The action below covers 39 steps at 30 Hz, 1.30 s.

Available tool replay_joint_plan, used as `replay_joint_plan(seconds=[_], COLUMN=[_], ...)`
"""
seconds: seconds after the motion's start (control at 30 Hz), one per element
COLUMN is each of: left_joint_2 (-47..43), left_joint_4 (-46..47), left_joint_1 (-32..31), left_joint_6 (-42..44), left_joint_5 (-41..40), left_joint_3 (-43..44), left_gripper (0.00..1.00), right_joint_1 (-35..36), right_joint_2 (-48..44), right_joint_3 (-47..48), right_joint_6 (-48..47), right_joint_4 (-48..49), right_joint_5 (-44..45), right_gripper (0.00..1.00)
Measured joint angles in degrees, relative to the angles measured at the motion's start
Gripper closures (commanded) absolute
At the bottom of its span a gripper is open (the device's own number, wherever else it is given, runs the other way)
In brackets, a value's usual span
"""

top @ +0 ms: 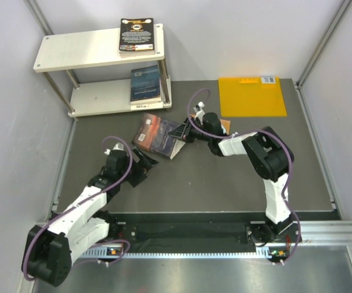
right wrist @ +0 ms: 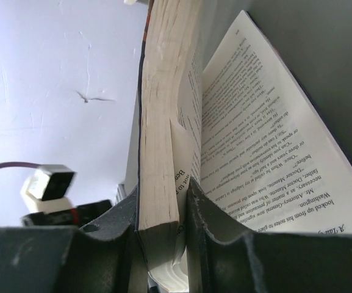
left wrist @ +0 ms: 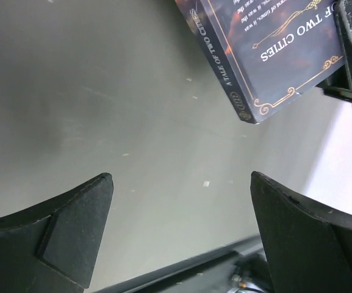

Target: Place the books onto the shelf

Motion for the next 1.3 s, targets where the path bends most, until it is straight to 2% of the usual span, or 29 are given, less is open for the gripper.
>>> replay_joint_plan(seconds=[0.3,0.53,0.67,0.73,0.8,0.83,0.9,0.93,1.07,1.17,1.3], left_joint_2=[6.1,19.3,28.2,32.9,37.7,40.5,44.5,46.5,50.2,50.1,43.9], left_joint_4=[30.5,50.5,57.9,61.8,66.4,69.3,73.7,75.8,80.9,80.6,73.5], left_joint_1=[0.0,-0.5,-1.5,-2.2,-2.7,-2.9,-2.7,-2.6,-2.4,-2.4,-2.6], left_joint_6=[-11.6,-13.6,-14.3,-14.4,-14.9,-15.5,-17.1,-18.5,-20.9,-20.9,-18.6], left_joint_5=[5.1,8.0,9.5,10.5,11.6,12.6,13.5,14.1,14.9,15.5,15.6], left_joint_3=[-16.1,-15.9,-12.5,-10.2,-8.0,-7.2,-6.7,-6.6,-5.2,-5.3,-5.4], left_gripper=[0.01,0.01,0.02,0.1,0.26,0.53,0.94,1.0,1.0,1.0,1.0], right_joint_1=[0.1,0.2,0.6,0.9,1.2,1.3,0.7,0.2,-1.0,-1.0,-1.0], right_joint_2=[-2.6,-2.6,-2.6,-2.6,-2.6,-2.6,-2.6,-2.6,-2.8,-3.2,-4.5], right_joint_3=[-3.4,-3.9,-4.5,-4.9,-4.9,-4.9,-5.0,-5.4,-7.3,-8.2,-9.9], right_joint_6=[1.4,1.8,1.9,1.9,1.9,1.7,1.2,0.9,1.2,1.7,2.3], right_joint_4=[2.0,2.8,3.3,3.2,3.1,3.2,3.3,3.3,3.7,4.1,5.0], right_joint_5=[0.0,-1.4,-2.2,-2.9,-3.7,-3.7,-3.1,-2.3,0.3,0.5,0.7], right_gripper=[1.0,1.0,1.0,1.0,1.0,1.0,1.0,1.0,1.0,1.0,1.0])
